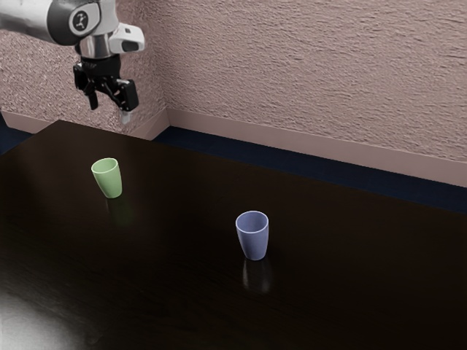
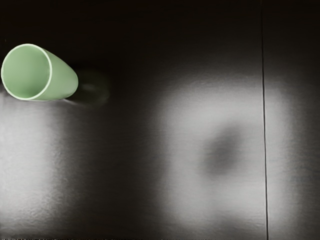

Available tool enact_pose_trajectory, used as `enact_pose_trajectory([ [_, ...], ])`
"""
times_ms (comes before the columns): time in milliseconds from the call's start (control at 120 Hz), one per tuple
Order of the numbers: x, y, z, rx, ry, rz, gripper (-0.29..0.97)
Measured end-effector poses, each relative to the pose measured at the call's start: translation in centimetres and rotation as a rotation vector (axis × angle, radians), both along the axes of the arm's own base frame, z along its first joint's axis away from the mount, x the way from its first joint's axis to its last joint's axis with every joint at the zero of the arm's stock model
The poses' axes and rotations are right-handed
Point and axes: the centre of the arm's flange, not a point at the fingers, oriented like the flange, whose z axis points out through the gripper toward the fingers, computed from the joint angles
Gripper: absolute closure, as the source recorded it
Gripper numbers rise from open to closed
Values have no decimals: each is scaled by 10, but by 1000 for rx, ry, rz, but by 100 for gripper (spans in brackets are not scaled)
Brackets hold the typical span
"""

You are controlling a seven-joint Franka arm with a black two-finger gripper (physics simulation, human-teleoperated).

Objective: Place the left cup onto the right cup

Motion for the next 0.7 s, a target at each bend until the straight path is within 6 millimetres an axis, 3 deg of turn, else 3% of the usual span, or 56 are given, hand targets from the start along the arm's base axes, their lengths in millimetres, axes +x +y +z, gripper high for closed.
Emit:
enact_pose_trajectory([
  [150, 1, 25, -5, 4, -4, 22, 0],
  [300, 4, 37, -13, 8, -6, 13, 0],
  [475, 7, 45, -35, 10, 9, -11, 0],
  [700, 7, 78, -62, 17, 10, -10, 0],
])
